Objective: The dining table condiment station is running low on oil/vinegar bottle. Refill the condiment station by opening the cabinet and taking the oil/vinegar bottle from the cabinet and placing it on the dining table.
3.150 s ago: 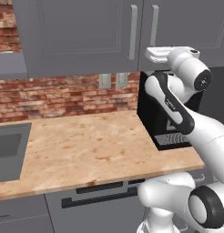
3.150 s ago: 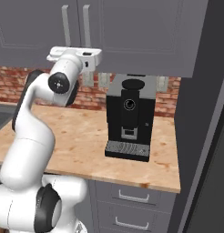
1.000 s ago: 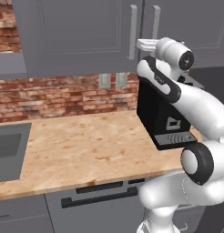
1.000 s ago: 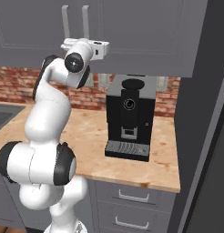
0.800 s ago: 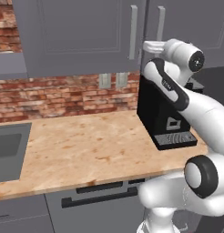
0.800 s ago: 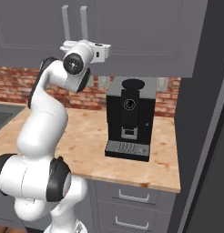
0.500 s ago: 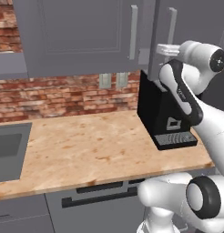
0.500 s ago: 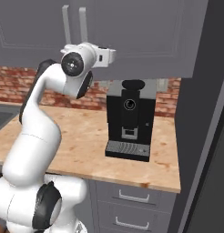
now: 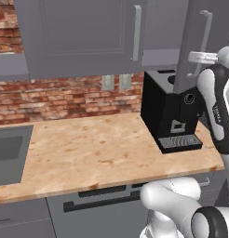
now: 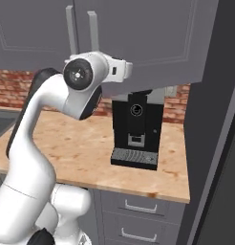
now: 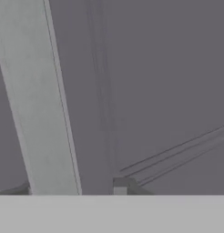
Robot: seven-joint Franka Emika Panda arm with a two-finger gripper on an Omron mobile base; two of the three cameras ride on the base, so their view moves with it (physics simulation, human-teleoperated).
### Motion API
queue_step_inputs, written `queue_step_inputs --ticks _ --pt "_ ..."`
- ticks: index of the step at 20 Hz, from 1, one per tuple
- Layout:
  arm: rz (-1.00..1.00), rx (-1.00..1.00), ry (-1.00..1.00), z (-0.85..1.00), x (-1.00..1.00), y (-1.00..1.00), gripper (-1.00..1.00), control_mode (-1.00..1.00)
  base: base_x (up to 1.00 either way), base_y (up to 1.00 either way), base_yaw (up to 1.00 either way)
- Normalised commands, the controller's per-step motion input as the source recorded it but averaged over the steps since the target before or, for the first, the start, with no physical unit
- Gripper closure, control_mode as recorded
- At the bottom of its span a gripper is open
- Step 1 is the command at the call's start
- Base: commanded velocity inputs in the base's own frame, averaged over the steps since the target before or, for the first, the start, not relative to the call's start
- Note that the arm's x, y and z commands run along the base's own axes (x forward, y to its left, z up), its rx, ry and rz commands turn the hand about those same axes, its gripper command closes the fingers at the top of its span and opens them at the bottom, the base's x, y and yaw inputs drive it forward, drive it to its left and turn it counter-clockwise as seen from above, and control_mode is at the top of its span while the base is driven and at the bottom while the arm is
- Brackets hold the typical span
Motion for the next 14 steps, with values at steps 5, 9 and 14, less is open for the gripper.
queue_step_inputs --ticks 5,9,14 --pt "-0.07 -0.03 0.0 -0.26 -1.0 -0.33 -1.0 -1.0 0.0 0.0 0.0" --pt "-0.07 -0.22 -0.13 0.15 -0.97 0.85 -1.0 -1.0 0.0 0.0 0.0" --pt "-0.08 -0.3 -0.29 0.62 -0.95 0.84 -1.0 -1.0 0.0 0.0 0.0"
